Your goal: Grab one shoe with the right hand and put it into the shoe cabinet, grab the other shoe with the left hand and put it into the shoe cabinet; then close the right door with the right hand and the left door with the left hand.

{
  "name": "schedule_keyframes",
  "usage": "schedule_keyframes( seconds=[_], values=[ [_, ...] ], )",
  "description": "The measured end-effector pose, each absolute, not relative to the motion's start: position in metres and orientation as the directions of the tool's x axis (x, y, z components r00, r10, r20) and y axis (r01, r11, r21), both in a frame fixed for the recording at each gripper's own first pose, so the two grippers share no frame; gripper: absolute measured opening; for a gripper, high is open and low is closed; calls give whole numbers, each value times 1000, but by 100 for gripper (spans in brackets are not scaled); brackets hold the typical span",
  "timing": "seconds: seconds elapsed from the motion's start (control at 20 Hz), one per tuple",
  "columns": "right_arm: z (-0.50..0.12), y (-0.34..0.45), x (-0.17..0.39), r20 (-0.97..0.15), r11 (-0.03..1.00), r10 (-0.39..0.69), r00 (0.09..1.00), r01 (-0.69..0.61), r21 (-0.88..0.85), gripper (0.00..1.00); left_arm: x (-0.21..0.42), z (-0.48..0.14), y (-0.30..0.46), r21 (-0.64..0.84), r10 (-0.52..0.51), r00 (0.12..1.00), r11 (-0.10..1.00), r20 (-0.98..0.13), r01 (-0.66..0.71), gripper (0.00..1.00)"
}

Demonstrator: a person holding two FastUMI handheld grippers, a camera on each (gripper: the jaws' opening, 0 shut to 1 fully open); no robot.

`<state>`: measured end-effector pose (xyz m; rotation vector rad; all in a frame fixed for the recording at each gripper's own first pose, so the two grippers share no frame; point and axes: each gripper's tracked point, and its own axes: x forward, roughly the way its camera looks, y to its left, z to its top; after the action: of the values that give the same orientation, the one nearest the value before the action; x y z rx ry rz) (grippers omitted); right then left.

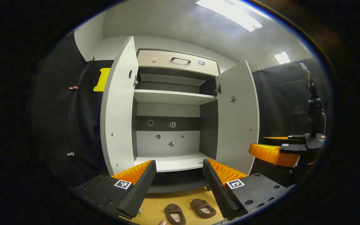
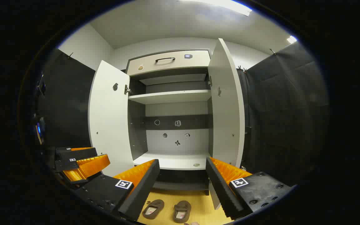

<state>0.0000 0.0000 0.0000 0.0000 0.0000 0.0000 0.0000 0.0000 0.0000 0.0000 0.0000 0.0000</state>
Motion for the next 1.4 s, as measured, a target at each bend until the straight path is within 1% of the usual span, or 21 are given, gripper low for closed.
schedule_keyframes(
  seconds=[0.05,0.85,1.15,1.4],
  values=[
    [0,0,1,-3,1000,-2,1000,2,1,98,1,-1,1,-1,0,1000,1000,-1,0,94],
    [-9,2,2,-17,1000,-13,1000,13,10,98,2,-1,3,4,-30,1000,1000,9,30,94],
    [-40,14,5,-72,1000,-7,997,6,-12,98,6,-10,14,-18,-43,999,999,1,43,94],
    [-94,34,13,-177,998,36,984,-43,-36,98,9,-19,27,-36,-31,1000,999,6,31,94]
  ],
)
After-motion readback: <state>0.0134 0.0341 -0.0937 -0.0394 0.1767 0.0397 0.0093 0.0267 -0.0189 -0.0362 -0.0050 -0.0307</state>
